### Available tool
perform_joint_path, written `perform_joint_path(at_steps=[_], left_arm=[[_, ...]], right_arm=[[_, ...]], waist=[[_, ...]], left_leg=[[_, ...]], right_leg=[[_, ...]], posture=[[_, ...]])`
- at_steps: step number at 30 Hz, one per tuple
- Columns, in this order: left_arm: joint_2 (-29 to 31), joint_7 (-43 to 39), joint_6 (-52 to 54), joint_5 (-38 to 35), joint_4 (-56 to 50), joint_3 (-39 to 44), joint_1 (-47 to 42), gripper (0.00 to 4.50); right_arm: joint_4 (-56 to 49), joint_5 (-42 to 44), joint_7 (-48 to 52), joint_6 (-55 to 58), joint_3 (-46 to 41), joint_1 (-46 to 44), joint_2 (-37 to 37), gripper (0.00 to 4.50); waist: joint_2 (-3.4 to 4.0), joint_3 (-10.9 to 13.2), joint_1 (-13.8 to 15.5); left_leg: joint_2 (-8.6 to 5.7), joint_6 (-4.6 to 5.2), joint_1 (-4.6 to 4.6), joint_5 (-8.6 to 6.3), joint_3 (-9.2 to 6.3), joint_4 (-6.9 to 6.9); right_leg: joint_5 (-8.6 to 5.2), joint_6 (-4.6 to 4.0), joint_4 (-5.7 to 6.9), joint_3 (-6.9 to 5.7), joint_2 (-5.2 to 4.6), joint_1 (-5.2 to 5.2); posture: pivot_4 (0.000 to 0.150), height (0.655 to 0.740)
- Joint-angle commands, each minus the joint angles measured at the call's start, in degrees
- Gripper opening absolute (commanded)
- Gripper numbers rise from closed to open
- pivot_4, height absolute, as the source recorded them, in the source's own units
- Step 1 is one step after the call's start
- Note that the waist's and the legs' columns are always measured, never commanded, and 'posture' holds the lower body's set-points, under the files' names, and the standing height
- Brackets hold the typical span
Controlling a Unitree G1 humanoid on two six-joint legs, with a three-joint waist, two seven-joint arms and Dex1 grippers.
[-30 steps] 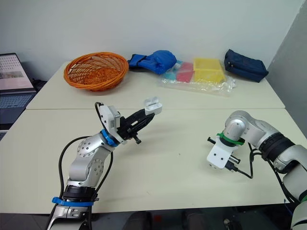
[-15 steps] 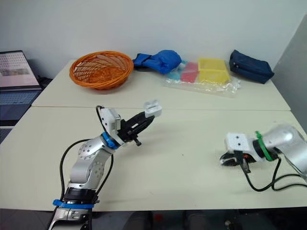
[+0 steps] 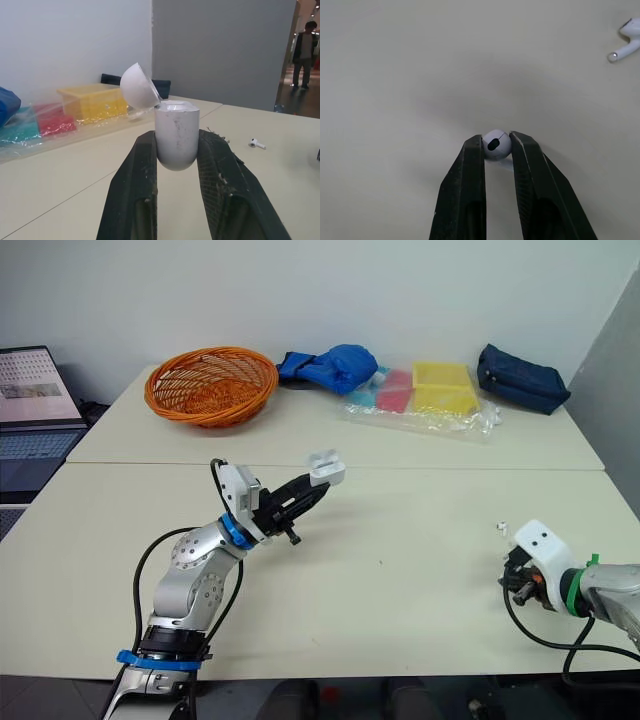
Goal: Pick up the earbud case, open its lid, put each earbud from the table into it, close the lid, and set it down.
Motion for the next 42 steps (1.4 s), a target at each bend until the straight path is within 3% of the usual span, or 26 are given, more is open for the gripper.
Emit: perform_joint_path(at_steps=[1, 8, 15, 32, 37, 42], left_arm=[[0.7, -0.2, 0.0, -0.7, -2.7, 0.5, -0.4, 0.76], [1.8, -0.8, 0.1, -0.5, -4.4, 0.0, 1.1, 0.76], [1.2, 0.1, 0.7, -0.4, -5.5, -0.6, 1.5, 0.76], [1.3, 1.1, 2.9, -0.8, -9.1, -0.7, 3.9, 0.76], [1.4, 1.6, 3.5, -0.9, -10.0, -0.8, 4.6, 0.76], [1.2, 1.9, 3.8, -1.0, -10.7, -1.0, 5.3, 0.76]], right_arm=[[2.5, -4.0, 3.2, -6.3, -0.4, 2.6, -2.6, 0.38], [6.9, -8.2, 15.3, -18.3, -4.0, 10.9, -9.4, 0.38], [17.6, -16.6, 18.8, -30.2, -0.9, 11.1, -12.2, 0.38], [24.7, -20.7, 22.2, -34.8, -1.8, 9.8, -10.9, 0.38], [24.6, -21.4, 23.1, -35.4, -1.6, 10.2, -11.0, 2.10], [24.6, -21.5, 24.1, -36.1, -3.1, 11.7, -12.0, 2.10]], waist=[[0.00, 0.0, 0.0], [-0.02, 0.0, 0.0], [-0.02, 0.0, 0.0], [-0.04, 0.0, 0.1], [-0.04, 0.0, 0.1], [-0.04, 0.0, 0.2]], left_leg=[[0.00, 0.00, 0.00, 0.00, 0.00, 0.00], [-0.01, 0.00, 0.02, 0.00, 0.00, 0.02], [-0.02, 0.00, 0.04, 0.00, 0.00, 0.03], [-0.13, 0.00, 0.06, 0.00, 0.01, 0.06], [-0.13, 0.00, 0.06, 0.00, 0.00, 0.07], [-0.12, 0.00, 0.06, 0.00, -0.02, 0.04]], right_leg=[[0.00, 0.00, 0.00, 0.00, 0.00, 0.00], [0.00, 0.01, -0.03, -0.01, -0.01, 0.03], [0.00, 0.01, -0.02, -0.01, -0.02, 0.03], [0.03, 0.08, -0.08, 0.01, -0.11, 0.10], [0.05, 0.10, -0.07, 0.02, -0.11, 0.11], [0.03, 0.09, -0.08, -0.01, -0.10, 0.12]], posture=[[0.150, 0.7400], [0.150, 0.7400], [0.150, 0.7400], [0.150, 0.7400], [0.150, 0.7400], [0.150, 0.7400]])
